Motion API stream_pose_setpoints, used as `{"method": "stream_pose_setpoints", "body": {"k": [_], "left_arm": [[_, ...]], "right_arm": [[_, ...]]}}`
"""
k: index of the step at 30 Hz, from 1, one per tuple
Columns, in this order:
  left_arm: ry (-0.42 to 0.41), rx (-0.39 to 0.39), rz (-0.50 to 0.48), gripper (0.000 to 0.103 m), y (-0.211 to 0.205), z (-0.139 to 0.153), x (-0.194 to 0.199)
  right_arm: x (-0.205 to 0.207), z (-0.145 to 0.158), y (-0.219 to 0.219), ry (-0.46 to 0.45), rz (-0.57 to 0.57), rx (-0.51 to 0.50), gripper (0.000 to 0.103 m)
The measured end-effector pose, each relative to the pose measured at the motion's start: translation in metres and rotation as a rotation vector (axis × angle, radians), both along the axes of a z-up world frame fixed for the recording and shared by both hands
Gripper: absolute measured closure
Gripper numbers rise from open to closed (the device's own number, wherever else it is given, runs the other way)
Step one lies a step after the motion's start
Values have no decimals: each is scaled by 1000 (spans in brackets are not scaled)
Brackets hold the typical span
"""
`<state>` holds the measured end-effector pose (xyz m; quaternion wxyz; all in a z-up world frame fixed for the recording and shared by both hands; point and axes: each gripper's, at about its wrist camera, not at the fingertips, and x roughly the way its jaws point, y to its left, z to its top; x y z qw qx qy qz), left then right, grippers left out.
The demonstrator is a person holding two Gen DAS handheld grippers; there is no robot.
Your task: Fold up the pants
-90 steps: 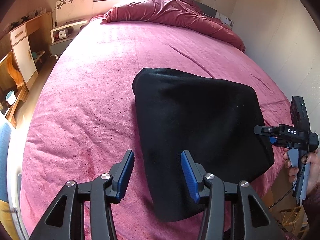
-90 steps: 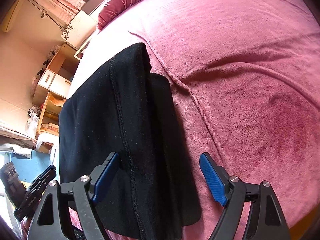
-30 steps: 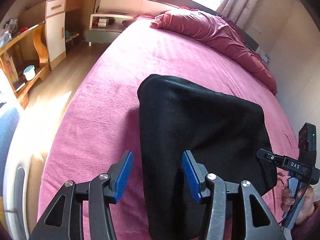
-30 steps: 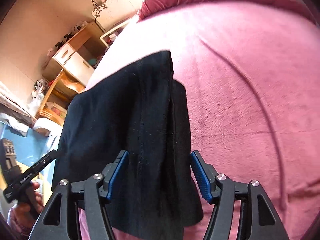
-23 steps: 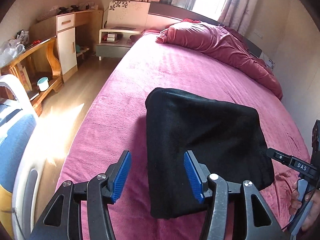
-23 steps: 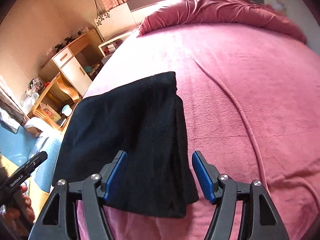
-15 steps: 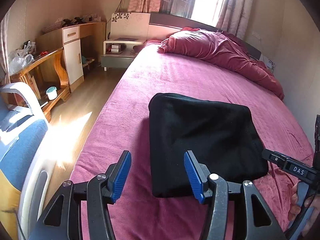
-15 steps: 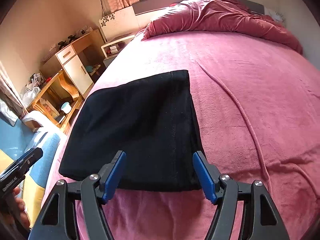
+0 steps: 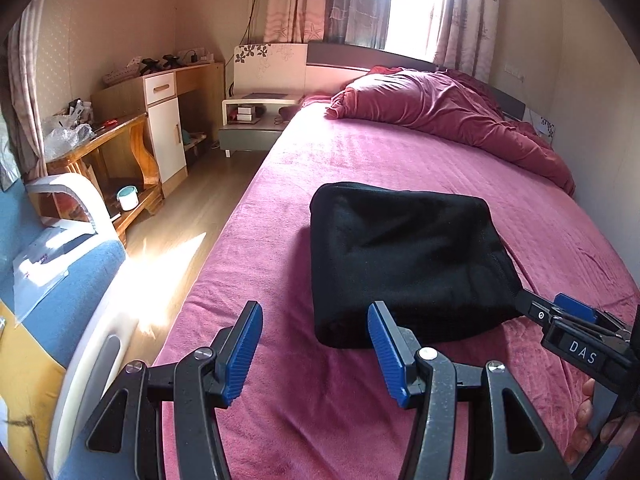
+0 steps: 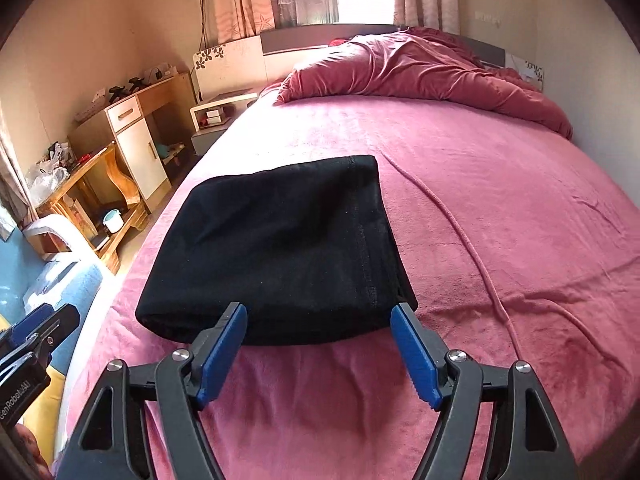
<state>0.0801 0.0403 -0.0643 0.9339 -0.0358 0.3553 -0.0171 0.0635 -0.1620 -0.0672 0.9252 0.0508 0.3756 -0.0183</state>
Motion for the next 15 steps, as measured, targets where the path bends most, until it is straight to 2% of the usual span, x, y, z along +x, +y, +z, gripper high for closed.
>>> {"method": "stream_pose_setpoints", "body": {"k": [6,15], "left_arm": [[-16,-11,2,47,-2,2,-20],[-20,-12,-23,46,-7,6,-33]], "right_arm": [[-22,8,13,-31,6,-61,26],[-36,14,10,-47,-9,-72,25]]}}
